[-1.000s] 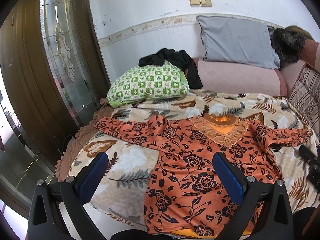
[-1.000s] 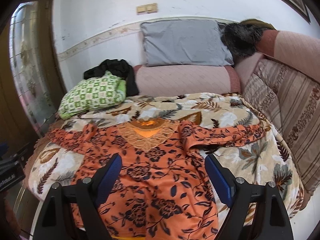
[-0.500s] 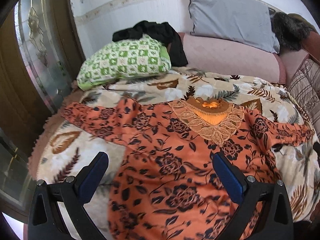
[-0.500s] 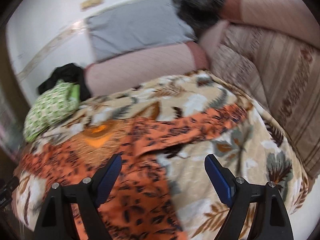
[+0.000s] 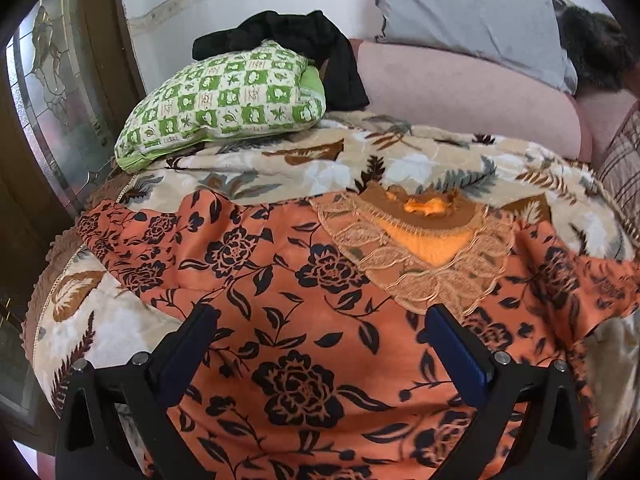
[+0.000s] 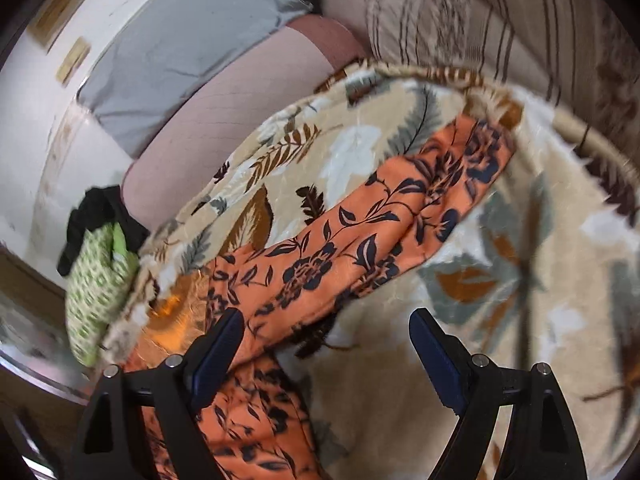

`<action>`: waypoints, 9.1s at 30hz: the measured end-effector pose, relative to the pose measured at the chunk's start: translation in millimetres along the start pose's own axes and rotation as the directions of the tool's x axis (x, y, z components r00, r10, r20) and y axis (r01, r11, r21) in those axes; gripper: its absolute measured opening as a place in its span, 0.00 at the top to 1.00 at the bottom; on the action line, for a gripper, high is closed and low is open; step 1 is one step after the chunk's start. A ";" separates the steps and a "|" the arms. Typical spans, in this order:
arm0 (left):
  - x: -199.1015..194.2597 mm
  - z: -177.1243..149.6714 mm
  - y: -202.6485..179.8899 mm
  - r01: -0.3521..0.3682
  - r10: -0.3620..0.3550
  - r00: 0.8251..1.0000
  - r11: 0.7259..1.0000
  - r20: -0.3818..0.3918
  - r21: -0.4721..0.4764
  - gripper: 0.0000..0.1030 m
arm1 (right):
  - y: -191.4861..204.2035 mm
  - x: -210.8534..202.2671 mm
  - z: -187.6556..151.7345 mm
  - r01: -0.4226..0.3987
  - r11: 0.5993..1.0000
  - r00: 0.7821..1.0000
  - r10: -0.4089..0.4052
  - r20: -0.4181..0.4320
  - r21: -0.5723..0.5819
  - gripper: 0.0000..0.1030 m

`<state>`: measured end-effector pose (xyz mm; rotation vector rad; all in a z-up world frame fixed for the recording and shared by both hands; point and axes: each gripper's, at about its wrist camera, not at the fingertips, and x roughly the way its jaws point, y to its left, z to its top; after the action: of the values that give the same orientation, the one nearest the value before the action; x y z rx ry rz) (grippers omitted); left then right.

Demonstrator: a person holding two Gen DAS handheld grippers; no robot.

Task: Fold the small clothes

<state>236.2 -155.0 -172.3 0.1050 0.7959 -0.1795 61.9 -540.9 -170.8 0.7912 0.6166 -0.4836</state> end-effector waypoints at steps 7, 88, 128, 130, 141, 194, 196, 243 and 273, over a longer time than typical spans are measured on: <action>23.5 -10.7 4.3 -0.012 0.012 1.000 0.998 0.000 0.056 0.00 | -73.7 7.8 33.7 -0.156 0.926 0.986 0.126 0.110 0.344 0.16; 123.3 2.5 149.6 -0.073 0.049 0.992 0.973 -0.112 -0.217 0.90 | 162.3 153.7 -109.7 -0.034 0.920 0.978 -0.050 -0.204 -0.389 0.54; 183.9 9.9 394.3 0.076 -0.118 0.993 0.626 0.002 -0.776 0.94 | 211.7 112.4 -179.1 -0.272 0.830 0.944 0.131 -0.304 -0.486 0.46; 167.3 21.6 382.7 0.067 -0.066 0.997 0.673 0.031 -0.737 0.95 | 207.8 107.2 -174.3 -0.270 0.827 0.946 0.133 -0.295 -0.494 0.46; 36.5 83.9 146.3 0.190 -0.142 0.954 0.968 0.264 -0.166 0.95 | 133.0 52.6 -112.5 -0.239 0.896 0.970 0.202 -0.137 -0.374 0.46; 107.8 -17.5 126.3 0.032 -0.068 0.983 0.979 -0.172 -0.202 0.25 | 180.6 66.1 -41.1 -0.013 0.878 0.992 -0.048 -0.116 -0.478 0.89; 107.8 -19.3 125.9 0.026 -0.063 0.983 0.977 -0.170 -0.214 0.25 | 172.6 63.5 -40.8 -0.007 0.877 0.988 -0.069 -0.139 -0.480 0.88; 91.8 -23.5 115.2 -0.037 0.024 0.993 0.993 -0.112 -0.116 0.25 | 109.7 64.3 -41.9 -0.026 0.940 0.988 -0.029 -0.154 -0.340 0.83; -69.9 -155.7 200.4 0.052 -0.077 0.983 0.987 -0.167 -0.153 0.25 | 17.5 -118.0 -118.6 -0.310 0.897 0.949 0.276 -0.150 -0.313 0.00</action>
<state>119.1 74.8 -225.2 -0.0464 0.9832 -0.1741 -51.2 -418.6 -147.8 0.5725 0.6398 -0.0552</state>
